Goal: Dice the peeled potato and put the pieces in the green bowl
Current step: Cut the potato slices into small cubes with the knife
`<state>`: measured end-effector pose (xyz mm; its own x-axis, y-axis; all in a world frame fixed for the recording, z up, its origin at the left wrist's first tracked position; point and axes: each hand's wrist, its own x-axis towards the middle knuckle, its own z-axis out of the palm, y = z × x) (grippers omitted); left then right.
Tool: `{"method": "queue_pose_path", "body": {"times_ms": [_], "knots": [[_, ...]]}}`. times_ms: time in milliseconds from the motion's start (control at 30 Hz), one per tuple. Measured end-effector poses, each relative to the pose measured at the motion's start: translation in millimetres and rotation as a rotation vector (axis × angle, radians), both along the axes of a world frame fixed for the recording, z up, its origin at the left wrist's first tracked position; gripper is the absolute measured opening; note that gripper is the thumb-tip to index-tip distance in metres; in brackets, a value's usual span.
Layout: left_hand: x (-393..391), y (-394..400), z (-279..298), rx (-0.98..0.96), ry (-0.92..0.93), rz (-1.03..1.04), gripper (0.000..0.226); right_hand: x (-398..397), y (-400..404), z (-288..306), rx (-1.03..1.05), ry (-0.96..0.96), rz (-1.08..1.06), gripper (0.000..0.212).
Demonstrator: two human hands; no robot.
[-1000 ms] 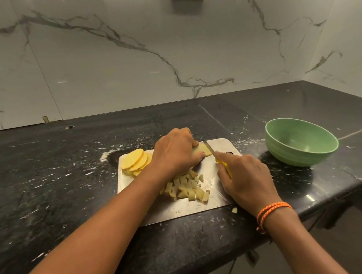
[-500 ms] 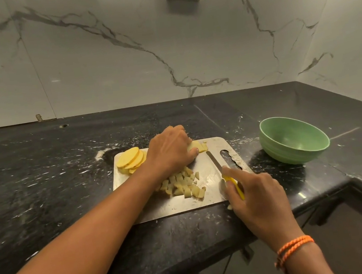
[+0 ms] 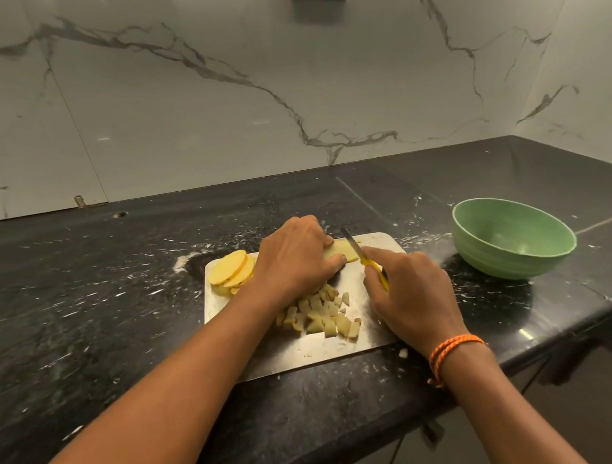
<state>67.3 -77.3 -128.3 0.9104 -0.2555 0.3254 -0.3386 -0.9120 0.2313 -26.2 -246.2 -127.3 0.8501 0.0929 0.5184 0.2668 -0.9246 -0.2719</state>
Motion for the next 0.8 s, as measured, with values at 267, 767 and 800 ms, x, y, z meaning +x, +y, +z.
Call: {"method": "queue_pose_path", "body": {"times_ms": [267,767,800], "knots": [[-2,-4,1,-0.062,0.019,0.020,0.052,-6,1,-1,-0.075,0.074,0.007,0.030],[-9,-2,6,-0.074,0.024,0.076,0.047,-45,-9,-6,0.091,-0.069,0.003,0.037],[-8,0,7,-0.079,0.035,0.085,0.046,-39,-6,-5,0.097,-0.077,0.002,0.037]]}}
